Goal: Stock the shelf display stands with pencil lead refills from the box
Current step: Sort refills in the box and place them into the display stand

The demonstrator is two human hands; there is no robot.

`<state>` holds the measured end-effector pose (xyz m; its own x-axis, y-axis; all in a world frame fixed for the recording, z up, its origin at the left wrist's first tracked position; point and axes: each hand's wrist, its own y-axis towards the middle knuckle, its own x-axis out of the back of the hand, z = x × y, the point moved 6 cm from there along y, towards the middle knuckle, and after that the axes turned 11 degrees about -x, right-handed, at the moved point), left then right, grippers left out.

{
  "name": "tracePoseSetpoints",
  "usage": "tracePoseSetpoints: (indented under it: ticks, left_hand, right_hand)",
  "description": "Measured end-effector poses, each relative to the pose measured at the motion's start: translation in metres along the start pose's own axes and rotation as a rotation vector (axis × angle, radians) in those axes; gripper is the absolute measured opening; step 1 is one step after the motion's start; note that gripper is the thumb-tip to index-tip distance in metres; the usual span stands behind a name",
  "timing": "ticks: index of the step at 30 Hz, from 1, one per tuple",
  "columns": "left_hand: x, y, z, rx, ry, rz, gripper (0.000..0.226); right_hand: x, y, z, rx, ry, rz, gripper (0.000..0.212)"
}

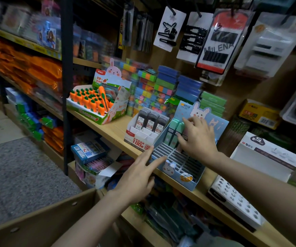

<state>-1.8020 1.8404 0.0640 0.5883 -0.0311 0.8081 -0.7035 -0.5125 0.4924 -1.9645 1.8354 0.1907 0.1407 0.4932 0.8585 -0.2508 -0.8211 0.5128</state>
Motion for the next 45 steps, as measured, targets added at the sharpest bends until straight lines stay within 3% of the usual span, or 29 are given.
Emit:
tracePoseSetpoints:
  ticks: [4, 8, 10, 12, 14, 16, 20, 22, 26, 29, 32, 38, 45]
  left_hand:
    - [0.013, -0.017, 0.002, -0.007, -0.072, -0.143, 0.060]
    - [0.024, -0.067, 0.026, 0.154, -0.130, -0.241, 0.040]
    - [0.022, -0.110, 0.050, 0.362, -0.130, -0.270, 0.035]
    - [0.019, -0.165, 0.079, 0.691, -0.201, -0.312, 0.035]
    - [0.012, -0.230, 0.103, 1.055, -0.252, -0.359, 0.037]
    - [0.001, -0.287, 0.114, 1.312, -0.262, -0.395, 0.040]
    - [-0.041, -0.357, 0.107, 1.509, -0.317, -0.475, 0.034]
    - [-0.070, -0.376, 0.099, 1.580, -0.317, -0.438, 0.034]
    - [-0.126, -0.397, 0.093, 1.581, -0.263, -0.236, 0.046]
    - [-0.138, -0.401, 0.105, 1.494, -0.114, -0.188, 0.050]
    - [-0.142, -0.403, 0.120, 1.423, -0.016, -0.154, 0.059]
    - [-0.163, -0.408, 0.123, 1.361, 0.065, 0.091, 0.073]
    - [-0.169, -0.403, 0.090, 1.372, 0.036, 0.072, 0.072]
  right_hand:
    - [0.018, -0.030, 0.018, 0.072, 0.448, -0.026, 0.041]
    - [0.013, -0.085, 0.082, 0.371, 0.676, 0.139, 0.024]
    - [-0.011, -0.116, 0.120, 0.539, 0.674, 0.331, 0.016]
    - [-0.049, -0.151, 0.156, 0.648, 0.587, 0.563, 0.016]
    - [-0.097, -0.191, 0.179, 0.681, 0.463, 0.782, 0.026]
    - [-0.142, -0.228, 0.191, 0.653, 0.386, 0.962, 0.039]
    - [-0.208, -0.281, 0.205, 0.573, 0.307, 1.138, 0.056]
    - [-0.237, -0.297, 0.208, 0.515, 0.278, 1.197, 0.060]
    - [-0.287, -0.320, 0.208, 0.356, 0.278, 1.250, 0.050]
    - [-0.313, -0.334, 0.215, 0.250, 0.327, 1.260, 0.036]
    - [-0.329, -0.346, 0.228, 0.171, 0.386, 1.251, 0.043]
    - [-0.346, -0.355, 0.243, 0.117, 0.437, 1.191, 0.059]
    - [-0.345, -0.373, 0.238, -0.005, 0.487, 1.135, 0.053]
